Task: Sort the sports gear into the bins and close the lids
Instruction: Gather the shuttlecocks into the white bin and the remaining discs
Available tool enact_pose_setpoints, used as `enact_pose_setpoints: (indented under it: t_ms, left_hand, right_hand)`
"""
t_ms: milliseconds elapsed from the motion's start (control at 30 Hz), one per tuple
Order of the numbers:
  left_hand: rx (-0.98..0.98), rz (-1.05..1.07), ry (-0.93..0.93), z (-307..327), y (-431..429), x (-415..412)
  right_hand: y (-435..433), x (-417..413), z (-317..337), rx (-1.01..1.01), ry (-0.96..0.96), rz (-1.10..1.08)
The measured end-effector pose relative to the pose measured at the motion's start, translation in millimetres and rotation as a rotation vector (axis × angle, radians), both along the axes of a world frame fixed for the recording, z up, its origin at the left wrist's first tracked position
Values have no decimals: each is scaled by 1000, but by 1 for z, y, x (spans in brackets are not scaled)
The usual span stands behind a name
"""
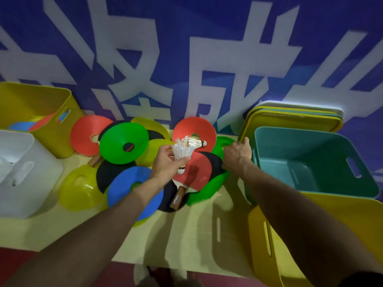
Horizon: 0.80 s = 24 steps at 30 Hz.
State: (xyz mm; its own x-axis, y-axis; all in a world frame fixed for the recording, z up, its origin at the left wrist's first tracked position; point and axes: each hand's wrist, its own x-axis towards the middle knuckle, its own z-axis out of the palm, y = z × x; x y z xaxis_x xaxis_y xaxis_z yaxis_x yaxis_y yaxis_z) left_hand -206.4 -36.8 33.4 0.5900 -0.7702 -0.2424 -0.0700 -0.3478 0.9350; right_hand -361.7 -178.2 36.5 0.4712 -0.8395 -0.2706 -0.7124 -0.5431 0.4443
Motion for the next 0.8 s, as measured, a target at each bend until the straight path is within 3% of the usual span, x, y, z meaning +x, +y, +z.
enact_pose_setpoints:
  t_ms: [133,267,333,500,800]
  left_hand:
    - [-87,104,5,32,4,38]
    - [-155,234,-14,59,24,97]
    - [-183,299,-29,70,45,129]
    - [-256,483,-87,95,125,216]
    - [-154,741,-165,82,281,341]
  right_hand:
    - [13,39,29,48,-320,-99]
    - [38,112,53,430,-838,-197]
    - [59,156,64,573,-970,-163]
    - [129,284,72,820,-1201,-174]
    - [272,456,59,1046,-1224,-39]
